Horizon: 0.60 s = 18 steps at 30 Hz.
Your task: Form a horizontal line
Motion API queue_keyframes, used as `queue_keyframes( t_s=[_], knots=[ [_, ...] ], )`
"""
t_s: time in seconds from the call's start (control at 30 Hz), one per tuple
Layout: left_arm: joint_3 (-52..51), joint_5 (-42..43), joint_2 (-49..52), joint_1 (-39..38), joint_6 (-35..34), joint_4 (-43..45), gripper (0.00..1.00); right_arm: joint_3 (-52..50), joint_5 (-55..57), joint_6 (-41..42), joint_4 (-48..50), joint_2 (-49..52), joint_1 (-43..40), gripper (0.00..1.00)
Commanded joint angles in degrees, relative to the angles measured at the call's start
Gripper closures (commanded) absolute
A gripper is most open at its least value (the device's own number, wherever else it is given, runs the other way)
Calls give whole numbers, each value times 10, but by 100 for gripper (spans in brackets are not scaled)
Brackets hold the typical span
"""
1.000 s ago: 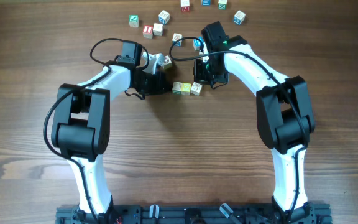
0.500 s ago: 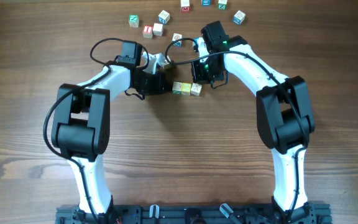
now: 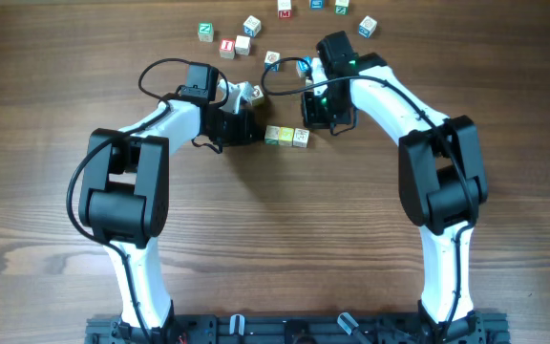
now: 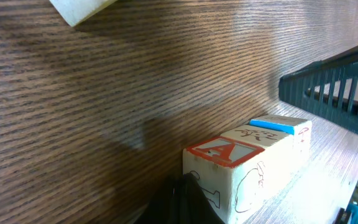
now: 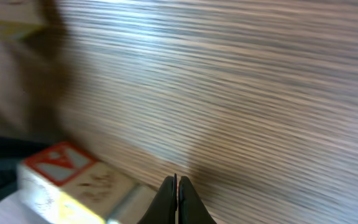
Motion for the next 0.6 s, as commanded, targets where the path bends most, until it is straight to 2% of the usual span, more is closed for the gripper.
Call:
queue_keyframes(
  t_s=[0.0,0.23,0.57],
  knots=[
    [-33,-66,51,-10,9,-14,96,8,34,27,-24,-15,-5,95],
    [-33,-66,51,-10,9,-14,96,8,54,53,-83,-15,-5,96],
    [-33,-66,51,-10,9,-14,96,8,-74,40,-52,-15,-2,96]
  ],
)
